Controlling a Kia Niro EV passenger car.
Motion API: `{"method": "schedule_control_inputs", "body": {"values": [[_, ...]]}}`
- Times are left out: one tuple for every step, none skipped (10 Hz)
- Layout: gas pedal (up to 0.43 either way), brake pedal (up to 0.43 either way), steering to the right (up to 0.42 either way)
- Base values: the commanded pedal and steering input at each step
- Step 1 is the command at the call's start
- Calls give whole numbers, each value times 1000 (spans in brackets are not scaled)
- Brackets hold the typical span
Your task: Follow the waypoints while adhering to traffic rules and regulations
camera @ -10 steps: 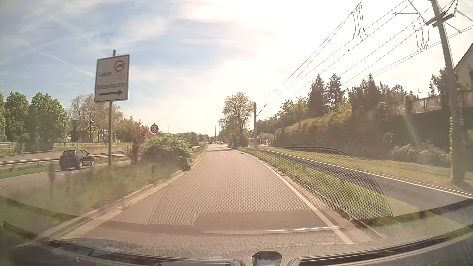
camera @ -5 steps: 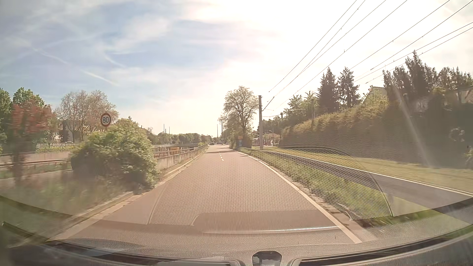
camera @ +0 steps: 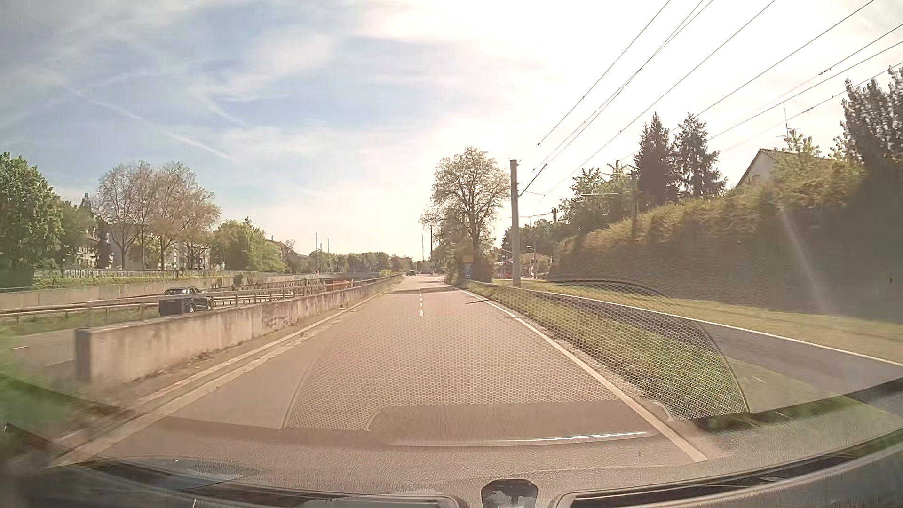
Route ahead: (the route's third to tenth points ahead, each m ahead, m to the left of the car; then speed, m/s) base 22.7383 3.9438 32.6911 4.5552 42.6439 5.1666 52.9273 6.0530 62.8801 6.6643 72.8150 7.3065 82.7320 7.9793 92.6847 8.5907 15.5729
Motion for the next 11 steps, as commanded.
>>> {"method": "schedule_control_inputs", "body": {"values": [[0, 0, -14], [0, 0, -14], [0, 0, -14], [0, 0, -14], [0, 0, -14], [0, 0, -14], [0, 0, -14], [0, 0, -14], [0, 0, -14], [0, 0, -14], [0, 0, -13]]}}
